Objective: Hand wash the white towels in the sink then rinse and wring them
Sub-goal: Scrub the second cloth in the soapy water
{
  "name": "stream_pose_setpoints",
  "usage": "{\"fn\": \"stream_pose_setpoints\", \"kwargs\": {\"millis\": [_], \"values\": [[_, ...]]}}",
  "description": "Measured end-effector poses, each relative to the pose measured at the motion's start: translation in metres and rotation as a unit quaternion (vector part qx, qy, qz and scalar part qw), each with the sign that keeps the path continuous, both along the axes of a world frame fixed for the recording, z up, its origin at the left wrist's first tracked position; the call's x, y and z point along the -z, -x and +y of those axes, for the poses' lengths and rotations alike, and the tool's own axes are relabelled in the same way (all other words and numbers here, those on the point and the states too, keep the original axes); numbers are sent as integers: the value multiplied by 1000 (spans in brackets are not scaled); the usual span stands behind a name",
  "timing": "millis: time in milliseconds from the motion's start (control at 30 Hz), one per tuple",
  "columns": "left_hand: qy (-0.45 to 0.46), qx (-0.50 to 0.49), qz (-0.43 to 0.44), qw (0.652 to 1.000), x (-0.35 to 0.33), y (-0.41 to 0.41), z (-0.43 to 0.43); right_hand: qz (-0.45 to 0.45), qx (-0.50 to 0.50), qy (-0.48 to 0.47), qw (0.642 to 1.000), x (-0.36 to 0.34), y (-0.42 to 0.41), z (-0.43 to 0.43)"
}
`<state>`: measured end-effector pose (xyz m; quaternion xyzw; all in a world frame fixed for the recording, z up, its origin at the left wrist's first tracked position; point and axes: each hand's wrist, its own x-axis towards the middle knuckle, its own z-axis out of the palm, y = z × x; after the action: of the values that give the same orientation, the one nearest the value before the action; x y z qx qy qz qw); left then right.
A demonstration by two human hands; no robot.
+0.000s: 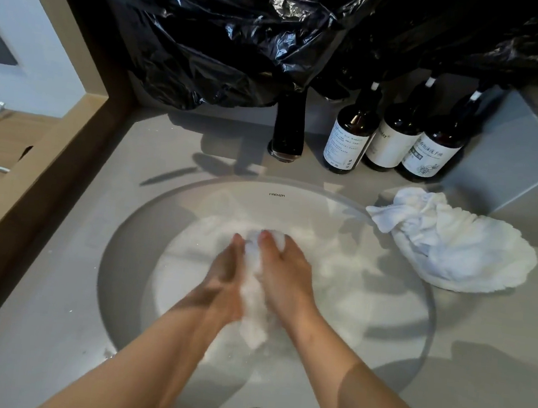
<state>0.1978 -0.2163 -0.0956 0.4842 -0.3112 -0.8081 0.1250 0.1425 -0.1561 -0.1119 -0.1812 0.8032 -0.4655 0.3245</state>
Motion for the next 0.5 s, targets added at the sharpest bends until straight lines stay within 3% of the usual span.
{"fn": "stream_pose_setpoints", "kwargs": {"millis": [67, 133, 200, 300, 433, 500], "values": [[-46, -64, 31, 996, 2, 0, -6, 57, -58, -8, 997, -4, -22, 4], [-77, -70, 52, 993, -2, -2, -4, 35, -25, 6, 999, 0, -20, 5], [-50, 1, 57, 997, 1, 0, 6, 7, 56, 4, 998, 6, 2, 3], [28, 94, 23, 995, 3, 1, 8, 17, 74, -33, 997, 12, 28, -1], [37, 24, 132, 990, 14, -7, -29, 55, 110, -84, 989, 19, 53, 11], [82, 21, 120, 989, 30, -10, -34, 83, 84, -161, 980, 28, 57, 22]]}}
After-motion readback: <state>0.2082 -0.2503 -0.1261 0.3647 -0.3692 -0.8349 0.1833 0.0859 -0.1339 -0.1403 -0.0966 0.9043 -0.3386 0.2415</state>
